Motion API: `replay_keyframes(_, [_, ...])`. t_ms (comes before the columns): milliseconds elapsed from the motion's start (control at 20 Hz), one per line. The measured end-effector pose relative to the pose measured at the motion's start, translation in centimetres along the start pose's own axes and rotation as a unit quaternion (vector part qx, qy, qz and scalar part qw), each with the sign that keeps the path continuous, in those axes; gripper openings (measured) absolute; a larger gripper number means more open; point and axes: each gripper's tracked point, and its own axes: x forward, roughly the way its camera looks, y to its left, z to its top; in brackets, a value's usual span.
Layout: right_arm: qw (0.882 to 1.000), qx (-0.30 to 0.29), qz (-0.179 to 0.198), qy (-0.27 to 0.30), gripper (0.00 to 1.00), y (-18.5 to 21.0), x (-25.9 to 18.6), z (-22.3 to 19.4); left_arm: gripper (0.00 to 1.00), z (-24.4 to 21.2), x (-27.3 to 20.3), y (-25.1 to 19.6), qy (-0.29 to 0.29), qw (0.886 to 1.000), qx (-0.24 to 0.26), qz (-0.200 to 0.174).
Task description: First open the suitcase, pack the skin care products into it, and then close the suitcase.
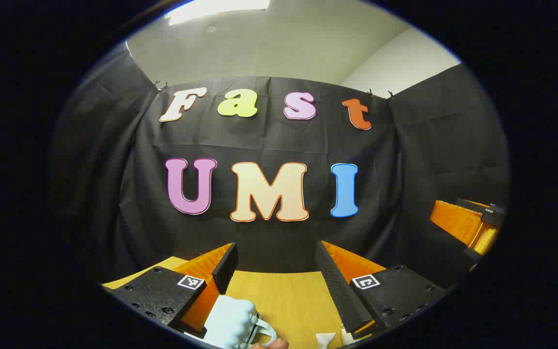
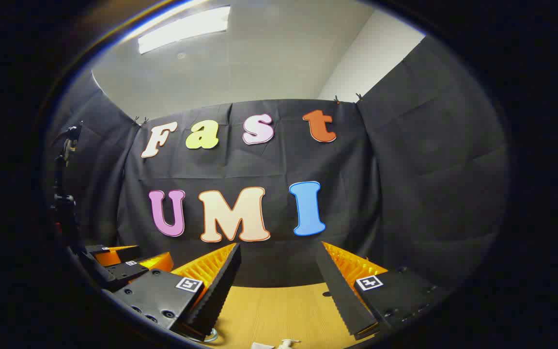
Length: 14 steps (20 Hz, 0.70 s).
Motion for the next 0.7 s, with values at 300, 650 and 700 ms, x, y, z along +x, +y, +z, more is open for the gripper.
replay_keyframes(300, [1.0,0.003,0.005,0.002,0.98,0.4,0.0,-0.4,0.94,0.3,-0.2,0.4,-0.006,1.0,0.01,0.002])
replay_keyframes(650, [1.0,0.003,0.026,0.007,0.98,1.1,0.8,-1.1,0.94,0.2,0.0,0.8,-0.005,1.0,0.018,0.015])
replay_keyframes(700, [1.0,0.004,0.027,0.006,0.98,1.1,0.9,-1.1,0.94,0.0,0.1,0.8,-0.005,1.0,0.021,0.016])
